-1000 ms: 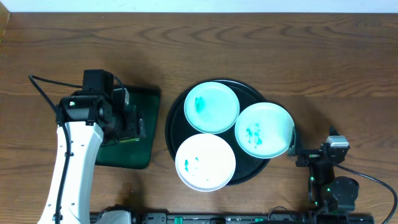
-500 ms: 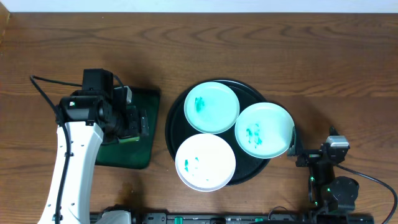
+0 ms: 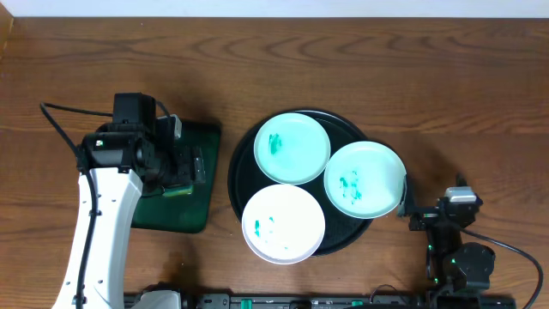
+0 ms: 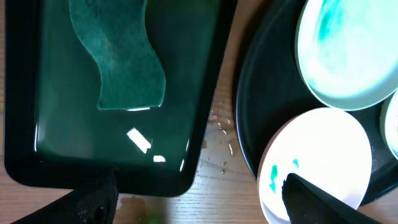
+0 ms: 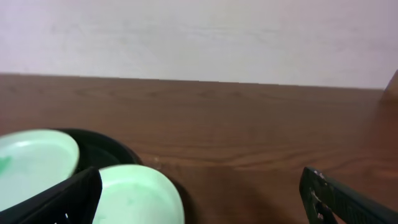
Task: Clean dirty plates on tray and stack at the side
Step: 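Move the right gripper to the rim of the right plate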
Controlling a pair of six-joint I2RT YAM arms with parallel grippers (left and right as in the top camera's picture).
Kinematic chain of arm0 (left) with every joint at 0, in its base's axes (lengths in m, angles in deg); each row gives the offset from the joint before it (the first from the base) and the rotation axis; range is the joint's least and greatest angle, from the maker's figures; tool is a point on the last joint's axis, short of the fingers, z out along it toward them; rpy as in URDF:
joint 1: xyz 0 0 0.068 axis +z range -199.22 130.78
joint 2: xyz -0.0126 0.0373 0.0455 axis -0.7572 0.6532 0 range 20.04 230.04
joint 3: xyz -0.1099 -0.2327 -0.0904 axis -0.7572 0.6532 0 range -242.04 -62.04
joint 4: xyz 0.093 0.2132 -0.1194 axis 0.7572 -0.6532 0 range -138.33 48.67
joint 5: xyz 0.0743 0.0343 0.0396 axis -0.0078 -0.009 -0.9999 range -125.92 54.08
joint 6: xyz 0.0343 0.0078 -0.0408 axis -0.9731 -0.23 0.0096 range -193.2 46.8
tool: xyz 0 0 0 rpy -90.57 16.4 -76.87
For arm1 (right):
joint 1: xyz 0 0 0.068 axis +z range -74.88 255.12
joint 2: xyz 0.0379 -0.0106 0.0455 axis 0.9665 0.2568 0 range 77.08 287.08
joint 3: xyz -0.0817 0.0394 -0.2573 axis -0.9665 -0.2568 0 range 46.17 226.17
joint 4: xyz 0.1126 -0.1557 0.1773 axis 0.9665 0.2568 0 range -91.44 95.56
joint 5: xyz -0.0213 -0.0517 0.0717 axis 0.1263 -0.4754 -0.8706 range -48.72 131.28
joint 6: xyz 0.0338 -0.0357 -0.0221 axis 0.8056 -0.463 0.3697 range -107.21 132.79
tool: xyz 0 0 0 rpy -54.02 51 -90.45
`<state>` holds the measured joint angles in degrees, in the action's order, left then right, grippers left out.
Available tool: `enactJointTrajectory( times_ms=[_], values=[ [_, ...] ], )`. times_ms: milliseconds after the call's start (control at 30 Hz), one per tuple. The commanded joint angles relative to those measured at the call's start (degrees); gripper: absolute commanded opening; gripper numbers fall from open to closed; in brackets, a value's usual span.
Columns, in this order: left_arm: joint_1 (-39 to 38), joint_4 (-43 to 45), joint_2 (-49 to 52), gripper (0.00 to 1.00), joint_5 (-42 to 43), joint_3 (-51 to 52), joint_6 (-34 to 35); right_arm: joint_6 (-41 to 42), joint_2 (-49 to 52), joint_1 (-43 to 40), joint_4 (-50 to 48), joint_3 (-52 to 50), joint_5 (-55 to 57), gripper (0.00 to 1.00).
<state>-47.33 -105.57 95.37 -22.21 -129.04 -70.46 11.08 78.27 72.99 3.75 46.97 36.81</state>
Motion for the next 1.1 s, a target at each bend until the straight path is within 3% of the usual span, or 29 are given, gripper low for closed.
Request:
enactJointTrajectory(
  times_ms=[0,367,733,1067],
  values=[
    [0.28,0.11,-0.11,0.85,0.83,-1.53,-0.50,-6.84,2.21,-0.46,1.53,0.81,0.79,0.99],
    [0.28,0.59,-0.11,0.85,0.83,-1.53,-0.50,-1.49,16.59,-0.44,6.12,7.91,2.29,0.99],
    [0.28,1.44,-0.11,0.85,0.83,-1.53,-0.50,4.17,38.36,-0.44,23.56,30.91,1.95,0.99],
    [0.28,1.75,-0.11,0.85,0.85,-1.53,-0.50,12.09,55.82,-0.39,43.69,48.43,-5.77,0.99]
  ],
)
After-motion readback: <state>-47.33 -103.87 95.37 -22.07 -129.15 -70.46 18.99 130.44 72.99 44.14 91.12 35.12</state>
